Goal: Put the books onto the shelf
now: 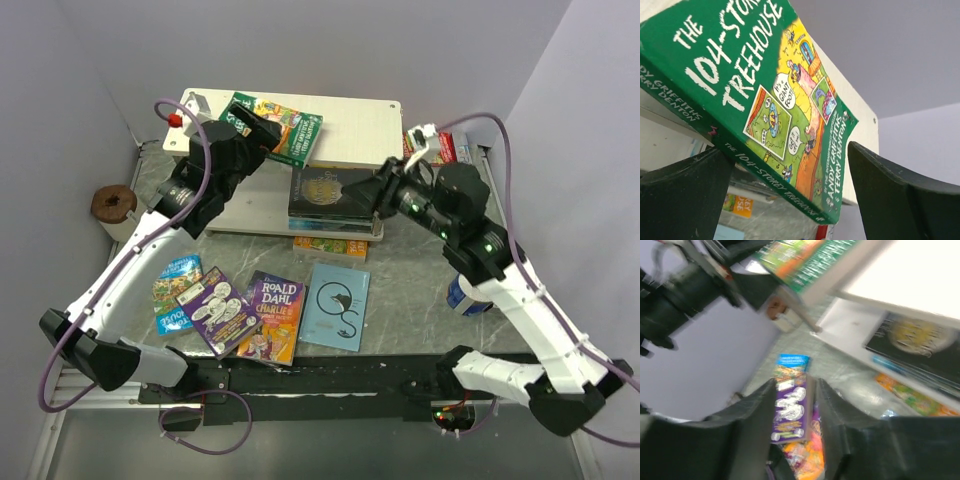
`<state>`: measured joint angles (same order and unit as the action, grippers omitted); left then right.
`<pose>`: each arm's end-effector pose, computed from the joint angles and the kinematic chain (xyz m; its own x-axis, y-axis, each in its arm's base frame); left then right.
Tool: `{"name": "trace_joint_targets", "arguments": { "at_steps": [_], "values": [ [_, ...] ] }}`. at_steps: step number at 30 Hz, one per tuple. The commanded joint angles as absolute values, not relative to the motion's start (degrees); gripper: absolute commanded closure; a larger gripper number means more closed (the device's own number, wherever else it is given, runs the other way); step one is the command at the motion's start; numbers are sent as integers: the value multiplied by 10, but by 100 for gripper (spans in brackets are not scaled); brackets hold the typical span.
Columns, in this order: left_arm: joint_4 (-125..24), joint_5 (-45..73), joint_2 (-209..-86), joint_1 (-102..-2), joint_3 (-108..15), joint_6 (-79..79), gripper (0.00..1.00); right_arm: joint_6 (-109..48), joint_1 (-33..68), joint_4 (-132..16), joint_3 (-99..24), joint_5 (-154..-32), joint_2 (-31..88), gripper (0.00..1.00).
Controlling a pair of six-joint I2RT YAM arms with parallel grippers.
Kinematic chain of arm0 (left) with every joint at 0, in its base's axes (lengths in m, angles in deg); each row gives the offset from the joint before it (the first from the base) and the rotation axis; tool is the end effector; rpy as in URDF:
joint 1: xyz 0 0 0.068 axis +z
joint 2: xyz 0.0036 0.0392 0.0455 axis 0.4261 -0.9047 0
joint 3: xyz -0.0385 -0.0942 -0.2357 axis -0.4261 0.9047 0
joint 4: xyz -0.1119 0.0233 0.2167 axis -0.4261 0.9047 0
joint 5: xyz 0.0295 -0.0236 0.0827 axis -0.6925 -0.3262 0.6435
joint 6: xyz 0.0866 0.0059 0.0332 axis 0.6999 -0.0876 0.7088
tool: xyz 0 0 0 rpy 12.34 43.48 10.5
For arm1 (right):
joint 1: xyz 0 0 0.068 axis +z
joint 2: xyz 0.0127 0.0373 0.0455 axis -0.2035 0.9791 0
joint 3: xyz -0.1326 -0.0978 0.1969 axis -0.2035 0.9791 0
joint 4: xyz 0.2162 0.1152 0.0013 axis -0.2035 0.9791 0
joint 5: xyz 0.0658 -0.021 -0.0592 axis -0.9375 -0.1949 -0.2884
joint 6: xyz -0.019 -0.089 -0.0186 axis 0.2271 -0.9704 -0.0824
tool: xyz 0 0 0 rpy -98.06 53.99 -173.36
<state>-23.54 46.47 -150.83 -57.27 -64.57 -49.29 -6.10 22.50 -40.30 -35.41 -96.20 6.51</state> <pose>0.2957 -0.1446 0.4278 -0.2168 -0.8027 -0.5556 -0.0934 0.5835 -0.8067 0.2012 0.1565 0.4299 -0.4197 0.3316 -0.8449 -0.5774 0.6207 0.5304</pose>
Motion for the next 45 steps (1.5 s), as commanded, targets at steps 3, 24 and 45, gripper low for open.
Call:
{"name": "trace_joint_targets", "arguments": {
  "at_steps": [3, 24, 45],
  "values": [
    [-191, 406, -1502, -571, -650, -410, 8, -63, 231, -408, -451, -1049, 151, 77],
    [-250, 371, -1405, -571, -571, -368, 18, -82, 253, -316, -653, -1028, 366, 100],
    [-303, 502, -1327, -530, -574, -242, 14, -112, 226, -317, -683, -1019, 372, 98]
  ]
}}
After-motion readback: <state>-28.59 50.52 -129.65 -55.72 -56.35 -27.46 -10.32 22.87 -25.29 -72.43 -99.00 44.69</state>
